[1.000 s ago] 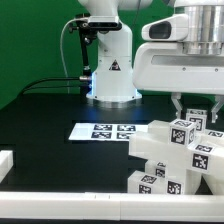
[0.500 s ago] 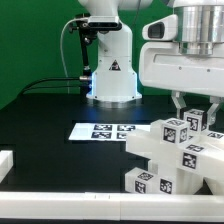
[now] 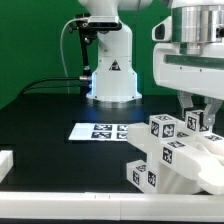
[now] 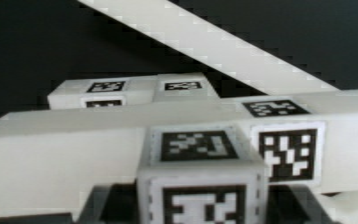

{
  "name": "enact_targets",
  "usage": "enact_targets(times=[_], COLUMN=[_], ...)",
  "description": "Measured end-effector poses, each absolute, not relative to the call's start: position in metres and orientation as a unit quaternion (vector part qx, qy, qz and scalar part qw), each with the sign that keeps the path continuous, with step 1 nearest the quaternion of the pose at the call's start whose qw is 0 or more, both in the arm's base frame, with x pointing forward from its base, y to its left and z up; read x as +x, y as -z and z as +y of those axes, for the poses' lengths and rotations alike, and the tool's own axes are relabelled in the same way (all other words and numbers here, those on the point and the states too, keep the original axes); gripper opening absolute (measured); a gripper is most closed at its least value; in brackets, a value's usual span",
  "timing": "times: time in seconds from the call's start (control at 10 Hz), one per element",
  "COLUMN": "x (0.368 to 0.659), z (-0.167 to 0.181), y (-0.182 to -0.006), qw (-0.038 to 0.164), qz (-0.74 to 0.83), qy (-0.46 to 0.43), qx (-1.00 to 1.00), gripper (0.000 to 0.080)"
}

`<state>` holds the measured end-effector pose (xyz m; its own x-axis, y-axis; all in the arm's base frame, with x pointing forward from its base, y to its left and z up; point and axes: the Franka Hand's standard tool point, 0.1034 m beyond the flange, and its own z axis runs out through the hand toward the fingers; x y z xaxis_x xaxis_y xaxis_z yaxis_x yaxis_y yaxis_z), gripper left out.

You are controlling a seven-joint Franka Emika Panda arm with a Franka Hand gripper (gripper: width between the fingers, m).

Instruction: Assemble chair

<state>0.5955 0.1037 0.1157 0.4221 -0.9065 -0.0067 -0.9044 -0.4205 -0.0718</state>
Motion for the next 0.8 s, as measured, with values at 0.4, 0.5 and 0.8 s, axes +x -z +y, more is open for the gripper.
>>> enact_targets(times=[0.4,0.5,0.8], x=[0.598,0.6,0.611], z=[0.103,0.104,0.097], y=[-0.125,-0.137,-0.164], qw=[0.039,0.05,0.064], qz=[0.531,0.528,0.522], qy=[0.017,0.019,0.024], qx=[-0.846,-0.848,-0.85], gripper=[0.0618,0.064,0.0649])
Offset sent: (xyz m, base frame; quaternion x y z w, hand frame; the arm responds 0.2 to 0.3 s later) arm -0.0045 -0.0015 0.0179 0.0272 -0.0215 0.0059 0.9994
